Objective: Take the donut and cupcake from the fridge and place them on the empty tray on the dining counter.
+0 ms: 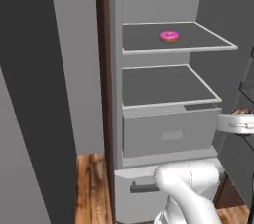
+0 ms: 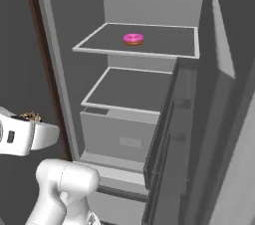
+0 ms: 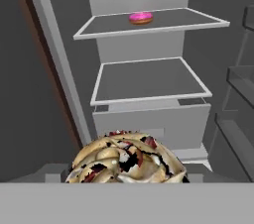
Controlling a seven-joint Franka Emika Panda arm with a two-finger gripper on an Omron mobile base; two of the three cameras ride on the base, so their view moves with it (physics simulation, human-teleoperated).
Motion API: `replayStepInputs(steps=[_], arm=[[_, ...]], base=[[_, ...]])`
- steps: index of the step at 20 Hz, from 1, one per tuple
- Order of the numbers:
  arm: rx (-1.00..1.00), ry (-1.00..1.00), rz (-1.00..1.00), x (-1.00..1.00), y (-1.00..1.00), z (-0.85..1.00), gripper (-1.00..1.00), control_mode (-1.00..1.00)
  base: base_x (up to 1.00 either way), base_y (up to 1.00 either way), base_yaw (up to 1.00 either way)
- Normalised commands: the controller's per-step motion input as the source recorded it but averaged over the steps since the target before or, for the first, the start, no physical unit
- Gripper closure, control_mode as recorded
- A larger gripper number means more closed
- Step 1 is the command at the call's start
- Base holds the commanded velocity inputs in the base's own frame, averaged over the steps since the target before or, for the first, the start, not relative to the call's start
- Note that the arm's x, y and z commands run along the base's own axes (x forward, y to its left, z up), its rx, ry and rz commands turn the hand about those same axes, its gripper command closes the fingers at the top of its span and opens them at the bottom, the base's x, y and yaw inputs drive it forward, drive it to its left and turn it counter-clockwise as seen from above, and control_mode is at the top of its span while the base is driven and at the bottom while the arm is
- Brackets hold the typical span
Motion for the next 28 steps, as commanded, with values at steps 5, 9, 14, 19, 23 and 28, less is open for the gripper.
replayStepInputs(steps=[5,9,14,19,23,28], arm=[[0.0,0.0,0.0,0.0,0.0,0.0,1.0,1.0],[0.0,0.0,0.0,0.0,0.0,0.0,1.0,1.0],[0.0,0.0,0.0,0.0,0.0,0.0,1.0,1.0],[0.0,0.0,0.0,0.0,0.0,0.0,1.0,1.0],[0.0,0.0,0.0,0.0,0.0,0.0,1.0,1.0],[0.0,0.0,0.0,0.0,0.0,0.0,1.0,1.0]], base=[[-0.95,0.0,0.01],[-0.98,-0.02,0.0],[-0.85,0.0,0.0],[-0.53,-0.14,-0.08],[-0.28,-0.34,-0.36],[-0.33,-0.15,-0.52]])
